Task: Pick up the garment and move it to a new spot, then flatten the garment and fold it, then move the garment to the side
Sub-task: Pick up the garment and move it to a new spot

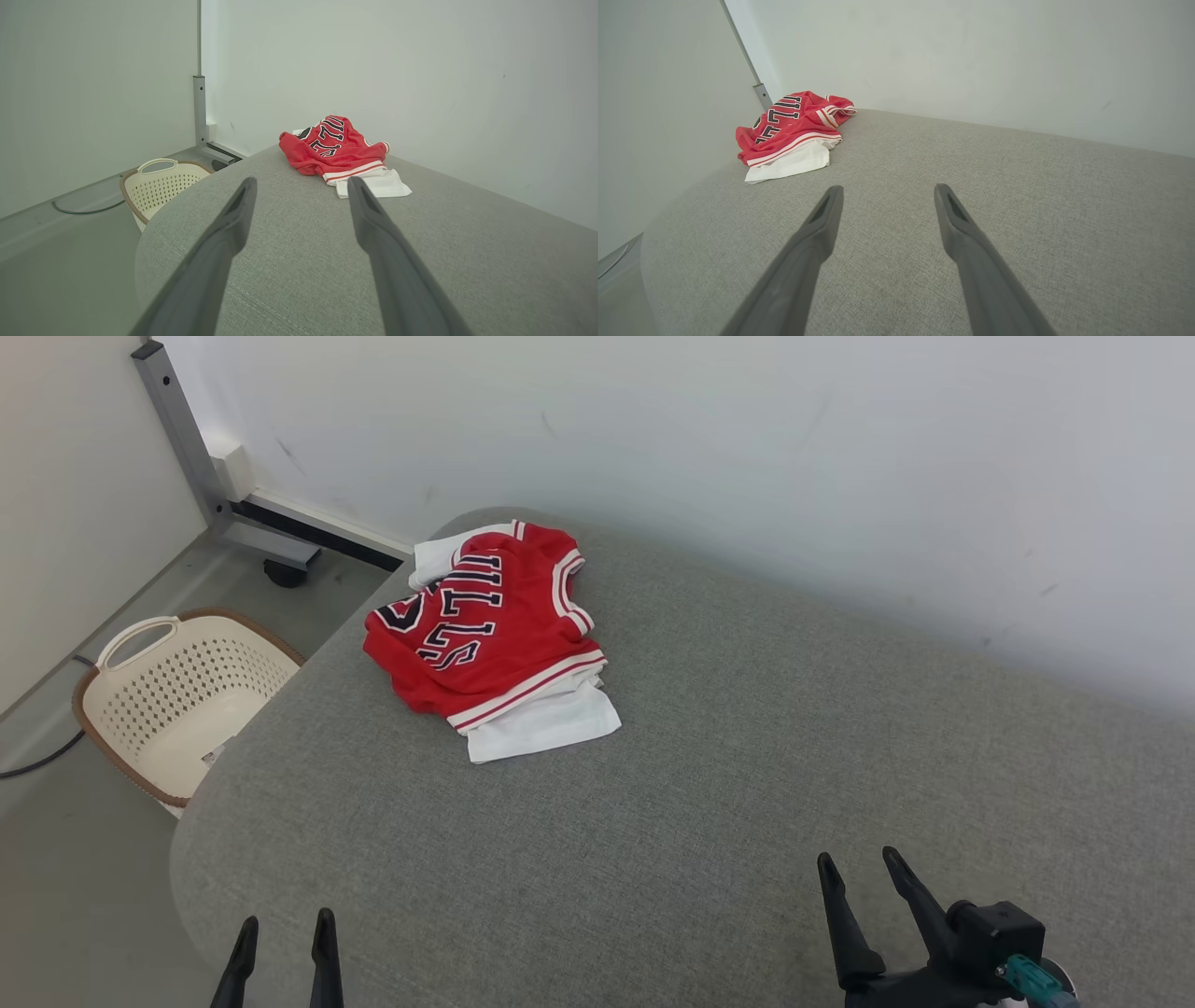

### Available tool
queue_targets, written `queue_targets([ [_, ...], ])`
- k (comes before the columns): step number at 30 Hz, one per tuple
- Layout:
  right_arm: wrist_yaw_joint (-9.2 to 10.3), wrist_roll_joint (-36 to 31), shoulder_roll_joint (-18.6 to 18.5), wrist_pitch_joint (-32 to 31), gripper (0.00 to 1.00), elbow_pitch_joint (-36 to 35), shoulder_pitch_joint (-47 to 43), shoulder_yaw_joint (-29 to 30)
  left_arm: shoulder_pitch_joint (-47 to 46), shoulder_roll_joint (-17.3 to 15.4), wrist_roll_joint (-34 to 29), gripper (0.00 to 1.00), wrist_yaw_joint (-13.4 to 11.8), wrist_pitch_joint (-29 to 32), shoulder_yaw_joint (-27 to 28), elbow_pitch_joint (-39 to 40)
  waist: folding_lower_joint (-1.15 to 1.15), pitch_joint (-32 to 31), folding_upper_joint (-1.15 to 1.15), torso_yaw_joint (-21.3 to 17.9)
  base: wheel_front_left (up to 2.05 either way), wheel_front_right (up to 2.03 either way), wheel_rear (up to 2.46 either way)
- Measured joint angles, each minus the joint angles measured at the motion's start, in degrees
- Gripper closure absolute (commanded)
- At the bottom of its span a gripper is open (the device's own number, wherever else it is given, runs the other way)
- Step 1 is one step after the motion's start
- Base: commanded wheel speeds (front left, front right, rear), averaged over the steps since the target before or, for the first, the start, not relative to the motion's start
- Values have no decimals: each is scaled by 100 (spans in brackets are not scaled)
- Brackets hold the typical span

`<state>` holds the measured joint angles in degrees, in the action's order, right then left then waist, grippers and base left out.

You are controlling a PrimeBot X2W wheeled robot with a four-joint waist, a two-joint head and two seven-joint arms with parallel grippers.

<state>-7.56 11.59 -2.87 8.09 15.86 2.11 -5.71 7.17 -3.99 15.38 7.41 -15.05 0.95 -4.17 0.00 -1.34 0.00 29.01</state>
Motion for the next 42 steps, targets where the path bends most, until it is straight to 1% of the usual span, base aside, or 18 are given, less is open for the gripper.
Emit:
queue_targets([
  [6, 0, 5, -1, 51, 0, 46, 16, -55, 40, 14, -29, 0, 0, 0, -22, -82, 0, 5, 1, 5, 0, 0, 0],
  [8, 0, 25, -1, 51, 0, 60, 10, -81, -62, 4, 63, 0, 0, 0, -89, -253, 0, 0, 1, -11, 0, 0, 0],
  [10, 0, 26, 1, 47, 0, 49, 1, -98, -319, -92, 160, 0, 0, 0, -286, -583, -1, 9, 1, -29, 0, 0, 0],
  [13, 0, 12, 0, 19, 0, -22, -17, -81, -1008, -213, 296, 0, 1, 9, -535, -1033, 0, 55, 1, -50, 0, 0, 0],
  [14, 0, 12, 0, 19, 0, -22, -17, -81, -1008, -213, 296, 0, 1, 9, -535, -1033, 0, 55, 1, -50, 0, 0, 0],
  [19, 0, -200, -1, -210, 0, -290, -60, -76, -2321, -271, 625, 0, 0, 234, -806, -1998, 0, 211, 1, -119, 0, 0, 0],
  [23, 0, -424, 5, -450, 0, -650, 42, -174, -3259, -380, 886, 0, 0, 307, -882, -2728, 0, 381, 1, -303, 0, 0, 0],
  [26, 0, -598, 3, -668, 0, -950, 48, -270, -3805, -457, 1169, 0, 1, 537, -987, -3301, 0, 544, 1, -513, 0, 0, 0],
  [29, 0, -767, -2, -864, 0, -1344, 97, -305, -4364, -613, 1602, 0, 1, 960, -1151, -3661, 0, 774, 1, -743, 0, 0, 0],
  [35, 0, -877, -141, -1160, 0, -2039, 115, -163, -5360, -1211, 1912, 0, 1, 1600, -1180, -4352, 1, 1408, 1, -1192, 0, 0, 0],
  [36, 0, -883, -166, -1189, 0, -2125, 104, -125, -5495, -1298, 1919, 0, -35, 1666, -1145, -4502, 1, 1519, 1, -1268, 0, 0, 0],
  [37, 0, -893, -186, -1218, 0, -2224, 79, -92, -5619, -1366, 1919, 0, -132, 1704, -1103, -4638, 1, 1627, 1, -1341, 0, 0, 0],
  [38, 0, -907, -196, -1241, 0, -2310, 51, -46, -5722, -1408, 1918, 0, -259, 1703, -1054, -4725, 1, 1739, 1, -1414, 0, 0, 0],
  [39, 0, -926, -212, -1290, 0, -2475, 14, 20, -5902, -1446, 1949, 0, -458, 1667, -947, -4936, 1, 1959, 1, -1551, 0, 0, 0],
  [41, 0, -949, -222, -1319, 0, -2635, 5, 70, -6018, -1460, 2031, 0, -592, 1715, -836, -5165, 2, 2174, 1, -1679, 0, 0, 0],
  [42, 0, -950, -224, -1321, 0, -2700, -3, 98, -6045, -1471, 2054, 0, -621, 1719, -812, -5265, 1, 2278, 1, -1739, 0, 0, 0],
])
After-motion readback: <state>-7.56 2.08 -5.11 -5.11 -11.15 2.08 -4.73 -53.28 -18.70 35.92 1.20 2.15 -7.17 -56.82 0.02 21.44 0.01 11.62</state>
